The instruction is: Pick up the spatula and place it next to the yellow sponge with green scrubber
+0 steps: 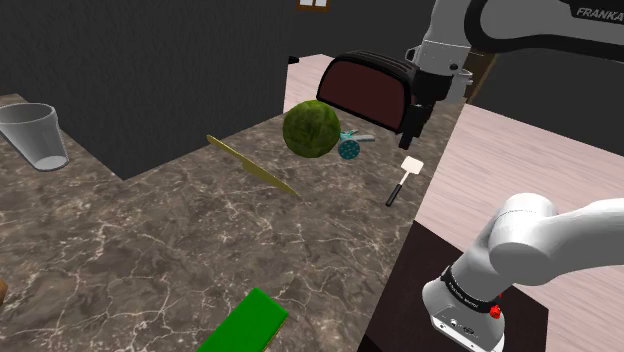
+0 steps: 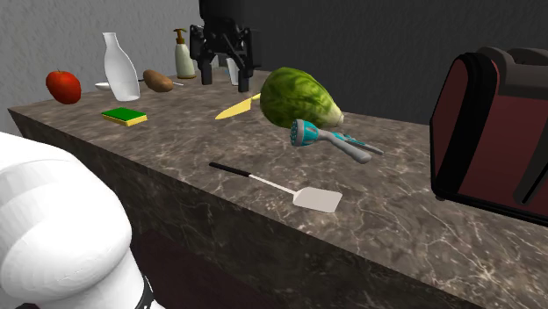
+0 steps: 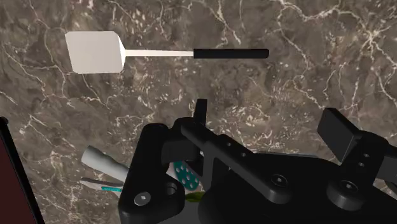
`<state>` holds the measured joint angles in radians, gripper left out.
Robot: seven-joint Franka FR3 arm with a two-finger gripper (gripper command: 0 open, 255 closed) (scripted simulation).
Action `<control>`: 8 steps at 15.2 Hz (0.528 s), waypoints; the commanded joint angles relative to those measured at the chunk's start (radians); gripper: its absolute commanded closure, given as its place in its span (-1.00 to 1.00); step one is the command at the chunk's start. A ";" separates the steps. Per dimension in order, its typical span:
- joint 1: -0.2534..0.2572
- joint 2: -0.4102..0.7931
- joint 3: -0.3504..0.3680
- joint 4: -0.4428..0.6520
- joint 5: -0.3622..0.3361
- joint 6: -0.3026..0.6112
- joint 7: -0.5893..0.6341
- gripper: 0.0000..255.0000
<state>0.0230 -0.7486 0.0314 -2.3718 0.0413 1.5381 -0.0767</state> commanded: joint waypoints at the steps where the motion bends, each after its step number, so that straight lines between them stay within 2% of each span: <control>1: 0.000 0.000 0.000 0.000 0.000 0.000 0.000 -1.00; 8: -0.273 0.023 0.049 -0.156 0.061 0.200 0.594 -1.00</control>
<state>-0.2075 -0.7249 0.0753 -2.4979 0.0947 1.7044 0.4215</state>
